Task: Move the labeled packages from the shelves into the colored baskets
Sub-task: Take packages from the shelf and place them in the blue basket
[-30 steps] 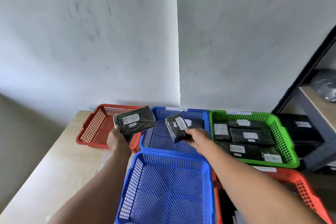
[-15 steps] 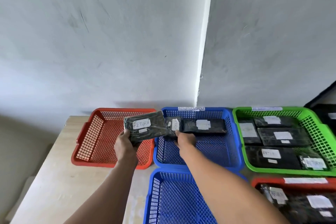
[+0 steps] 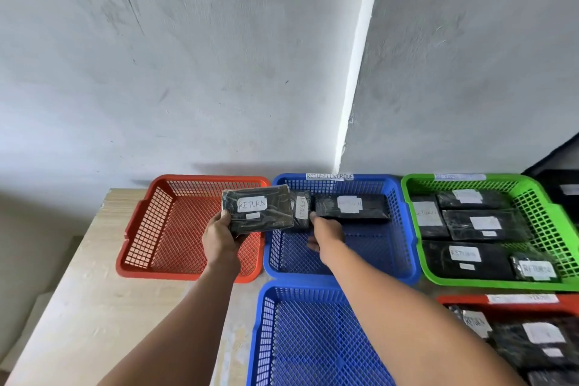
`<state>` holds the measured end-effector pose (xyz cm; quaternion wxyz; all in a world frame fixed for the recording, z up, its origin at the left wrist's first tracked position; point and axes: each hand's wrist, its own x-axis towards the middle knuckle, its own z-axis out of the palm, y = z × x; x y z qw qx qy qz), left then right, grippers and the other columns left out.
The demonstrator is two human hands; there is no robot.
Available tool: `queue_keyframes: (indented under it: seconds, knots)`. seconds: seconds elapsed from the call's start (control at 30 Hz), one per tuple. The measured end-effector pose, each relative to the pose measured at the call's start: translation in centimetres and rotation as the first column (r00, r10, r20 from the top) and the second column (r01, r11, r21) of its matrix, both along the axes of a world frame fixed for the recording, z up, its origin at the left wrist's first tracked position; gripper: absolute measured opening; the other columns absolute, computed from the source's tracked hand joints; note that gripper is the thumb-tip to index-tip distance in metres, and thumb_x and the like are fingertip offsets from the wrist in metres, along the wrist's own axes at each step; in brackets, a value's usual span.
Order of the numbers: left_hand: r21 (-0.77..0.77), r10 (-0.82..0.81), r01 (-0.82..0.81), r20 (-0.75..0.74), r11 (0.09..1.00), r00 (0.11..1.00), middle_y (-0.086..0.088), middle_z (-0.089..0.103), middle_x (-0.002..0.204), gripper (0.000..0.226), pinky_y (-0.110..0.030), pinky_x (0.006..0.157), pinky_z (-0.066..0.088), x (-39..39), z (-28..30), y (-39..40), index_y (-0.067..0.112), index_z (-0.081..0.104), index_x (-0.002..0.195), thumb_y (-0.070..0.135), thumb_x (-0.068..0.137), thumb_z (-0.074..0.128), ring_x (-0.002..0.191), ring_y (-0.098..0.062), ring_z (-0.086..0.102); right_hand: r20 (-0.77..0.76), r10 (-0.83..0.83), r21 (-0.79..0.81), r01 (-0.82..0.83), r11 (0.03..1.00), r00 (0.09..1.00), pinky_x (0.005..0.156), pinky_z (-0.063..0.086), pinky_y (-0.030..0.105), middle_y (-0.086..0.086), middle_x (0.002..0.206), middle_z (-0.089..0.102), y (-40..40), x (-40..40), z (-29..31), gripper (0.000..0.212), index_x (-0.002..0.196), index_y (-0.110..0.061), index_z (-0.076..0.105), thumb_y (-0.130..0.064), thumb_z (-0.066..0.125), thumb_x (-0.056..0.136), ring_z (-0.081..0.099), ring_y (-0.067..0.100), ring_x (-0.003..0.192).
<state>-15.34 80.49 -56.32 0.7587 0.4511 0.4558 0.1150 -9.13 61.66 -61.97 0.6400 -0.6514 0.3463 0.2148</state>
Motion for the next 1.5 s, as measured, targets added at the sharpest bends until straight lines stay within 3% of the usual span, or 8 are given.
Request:
queue_keyframes:
  seconds: [0.2,0.5,0.63,0.8,0.93,1.17,1.27,1.5]
  knots:
    - [0.019,-0.15,0.15,0.033,0.989,0.988,-0.012,0.075,0.101,0.018,-0.031,0.064,0.06,1.2,2.0,-4.7,0.008,0.067,0.111,0.016,0.102,0.053,0.085,-0.022,0.071,0.209,-0.028,0.182,-0.011,0.983,0.977,0.05,0.051,0.03,0.019,0.086,0.072,-5.6,-0.8,2.5,0.039,0.103,-0.001,0.065,-0.038,0.051,0.103,0.066,0.024,0.06]
    - [-0.033,-0.38,0.379,-0.054,0.925,0.923,-0.008,0.071,0.101,0.017,-0.033,0.066,0.058,1.7,-0.1,-13.9,0.012,0.064,0.115,0.016,0.101,0.055,0.087,-0.02,0.068,0.228,0.075,-0.196,-0.03,0.98,0.971,0.058,0.059,0.037,0.016,0.102,0.073,-13.7,-1.5,3.3,0.022,0.086,-0.017,0.068,-0.008,0.052,0.098,0.071,0.03,0.083]
    - [-0.007,-0.48,0.488,-0.199,0.873,0.854,-0.012,0.07,0.104,0.019,-0.035,0.066,0.061,1.7,-2.0,-14.8,0.007,0.065,0.111,0.018,0.102,0.052,0.09,-0.024,0.069,0.156,0.102,-0.257,-0.059,0.964,0.982,0.069,0.062,0.042,0.008,0.112,0.066,-14.9,-1.8,2.9,0.017,0.111,-0.012,0.068,-0.012,0.058,0.097,0.065,0.022,0.085]
    - [0.193,-0.552,0.736,-0.547,0.649,0.63,-0.011,0.057,0.096,0.011,-0.037,0.081,0.054,0.9,-2.7,-13.8,0.008,0.056,0.091,0.017,0.096,0.052,0.083,-0.027,0.055,0.05,0.278,-0.302,-0.25,0.92,0.959,0.09,0.054,0.044,0.018,0.122,0.066,-14.7,-2.6,1.5,0.026,0.108,0.0,0.068,-0.019,0.053,0.1,0.062,0.034,0.105]
    - [0.244,-0.538,0.874,-0.708,0.42,0.457,-0.011,0.06,0.079,0.02,-0.03,0.065,0.043,0.6,-2.1,-13.0,0.006,0.054,0.068,0.009,0.087,0.05,0.071,-0.027,0.057,0.001,0.376,-0.331,-0.354,0.875,0.927,0.084,0.055,0.045,0.015,0.115,0.066,-13.7,-2.6,0.6,0.026,0.112,0.001,0.064,-0.017,0.054,0.098,0.056,0.023,0.09]
    - [0.285,-0.423,0.957,-0.863,0.044,0.277,-0.009,0.062,0.074,0.024,-0.032,0.059,0.052,0.7,-1.9,-10.9,0.008,0.05,0.06,0.002,0.083,0.054,0.071,-0.025,0.061,-0.106,0.478,-0.213,-0.489,0.846,0.872,0.054,0.054,0.027,0.012,0.094,0.066,-10.4,-2.3,0.9,0.017,0.099,-0.008,0.063,-0.009,0.048,0.092,0.064,0.026,0.075]
    - [0.272,-0.414,0.962,-0.879,-0.03,0.236,-0.007,0.06,0.073,0.02,-0.033,0.067,0.057,0.7,-2.0,-10.7,0.006,0.053,0.065,-0.002,0.083,0.052,0.074,-0.023,0.062,-0.127,0.506,-0.247,-0.521,0.817,0.853,0.058,0.057,0.032,0.012,0.093,0.065,-9.0,-2.3,0.5,0.021,0.096,-0.005,0.064,-0.01,0.048,0.085,0.064,0.025,0.076]
    - [0.272,-0.257,0.912,-0.946,-0.306,0.196,-0.01,0.072,0.113,0.027,-0.028,0.089,0.057,0.7,-2.1,-10.5,0.005,0.071,0.112,0.003,0.095,0.051,0.107,-0.022,0.069,-0.141,0.535,-0.282,-0.551,0.785,0.833,0.058,0.048,0.034,0.018,0.1,0.068,-7.6,-2.7,0.3,0.029,0.098,0.001,0.067,-0.007,0.046,0.081,0.06,0.027,0.076]
